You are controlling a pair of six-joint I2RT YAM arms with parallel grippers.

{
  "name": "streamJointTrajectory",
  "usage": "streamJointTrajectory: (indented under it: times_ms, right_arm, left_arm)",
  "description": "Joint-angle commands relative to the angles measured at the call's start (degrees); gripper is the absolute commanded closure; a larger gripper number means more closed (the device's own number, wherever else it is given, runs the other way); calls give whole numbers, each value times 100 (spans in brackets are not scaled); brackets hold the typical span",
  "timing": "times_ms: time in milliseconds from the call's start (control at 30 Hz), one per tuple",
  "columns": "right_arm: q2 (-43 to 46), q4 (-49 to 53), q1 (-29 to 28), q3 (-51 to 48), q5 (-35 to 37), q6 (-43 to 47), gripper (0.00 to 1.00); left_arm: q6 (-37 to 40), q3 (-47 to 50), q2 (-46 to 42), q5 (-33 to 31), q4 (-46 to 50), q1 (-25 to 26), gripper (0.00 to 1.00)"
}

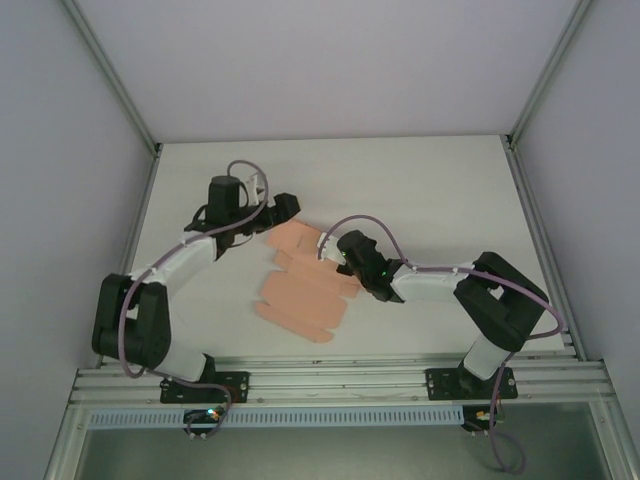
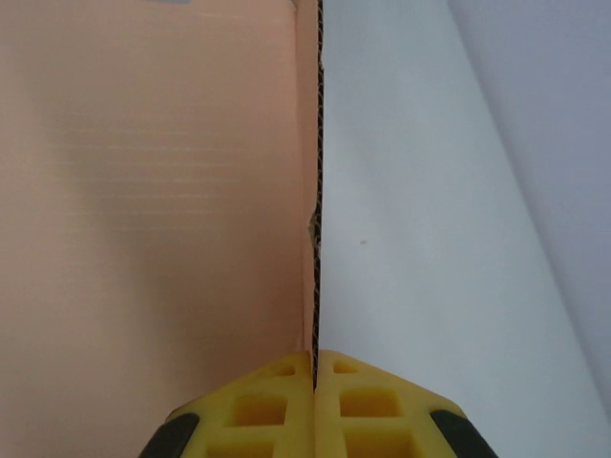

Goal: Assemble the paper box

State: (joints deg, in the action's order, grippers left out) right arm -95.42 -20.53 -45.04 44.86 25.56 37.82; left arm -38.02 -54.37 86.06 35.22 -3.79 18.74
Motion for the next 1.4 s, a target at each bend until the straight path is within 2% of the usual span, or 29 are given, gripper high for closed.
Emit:
streamJointTrajectory:
  times_ms: [0, 67, 167, 300, 367, 467, 633, 767, 800, 1033, 1233, 1367]
  right_arm:
    - [77, -422, -49, -104, 173, 345, 100]
    - [198, -546, -44, -195, 38, 318, 100]
    - [367, -388, -51, -232, -305, 294, 100]
    - [390, -476, -45, -264, -332, 248, 100]
    - [393, -604, -48, -302, -317, 245, 100]
    - [401, -474, 11, -192, -165, 23, 100]
    - [327, -483, 73, -79, 19, -81, 100]
    - [340, -434, 81, 19, -19, -272, 100]
    - [327, -437, 74, 40, -7, -276, 100]
    - [317, -556, 50, -9, -174, -319, 100]
    - [235, -741, -64, -149, -208, -87, 100]
    - [207, -800, -64, -197, -109, 13, 100]
  left_arm:
    - [664, -513, 124, -178, 627, 80, 6]
    - [1012, -787, 278, -574, 1125, 143, 6]
    - [1244, -1012, 526, -465, 1322, 196, 7]
    - [1255, -1081, 760, -45, 1210, 248, 20]
    - [1287, -1069, 798, -46, 1223, 282, 22]
    - [1252, -1019, 736, -24, 1322, 335, 31]
    - [1178, -648, 416, 42, 1034, 483, 32]
    - [924, -558, 495, 229, 887, 489, 38]
    - [895, -518, 508, 256, 810, 633, 38]
    - [603, -529, 696, 427, 381, 793, 42]
    - [480, -664, 882, 104, 370, 839, 56]
    - [494, -709, 881, 73, 377, 860, 72]
